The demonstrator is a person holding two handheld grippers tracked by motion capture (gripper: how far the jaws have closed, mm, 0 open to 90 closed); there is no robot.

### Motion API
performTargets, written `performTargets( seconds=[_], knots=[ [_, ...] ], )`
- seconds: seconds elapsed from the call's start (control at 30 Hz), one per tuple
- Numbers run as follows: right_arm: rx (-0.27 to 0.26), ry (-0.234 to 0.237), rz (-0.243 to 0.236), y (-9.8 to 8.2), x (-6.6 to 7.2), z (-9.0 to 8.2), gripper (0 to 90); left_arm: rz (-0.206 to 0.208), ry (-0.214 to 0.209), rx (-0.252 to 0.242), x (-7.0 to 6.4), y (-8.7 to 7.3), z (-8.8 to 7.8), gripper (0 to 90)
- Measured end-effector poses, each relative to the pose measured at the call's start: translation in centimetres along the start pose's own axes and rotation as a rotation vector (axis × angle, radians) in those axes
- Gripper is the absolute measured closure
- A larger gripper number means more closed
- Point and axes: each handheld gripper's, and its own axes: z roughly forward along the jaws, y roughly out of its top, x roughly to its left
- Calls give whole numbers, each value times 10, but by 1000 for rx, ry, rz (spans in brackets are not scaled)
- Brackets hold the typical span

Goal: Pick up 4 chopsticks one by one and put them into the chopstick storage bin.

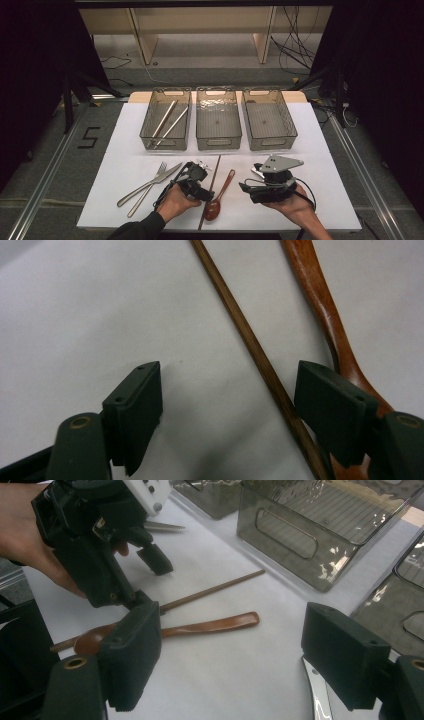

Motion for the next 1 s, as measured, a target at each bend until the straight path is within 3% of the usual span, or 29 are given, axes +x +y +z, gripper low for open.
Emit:
performTargets(
  seconds=[0.33,0.73,1.0],
  knots=[
    [-1,0,0,0,0,-1,252,50,0,23,3,0,-5,493],
    [-3,-1,2,0,0,-1,253,49,-31,68,16,-1,-9,767],
    [-1,0,-1,0,0,-1,254,26,-53,79,21,0,-11,803]
  ],
)
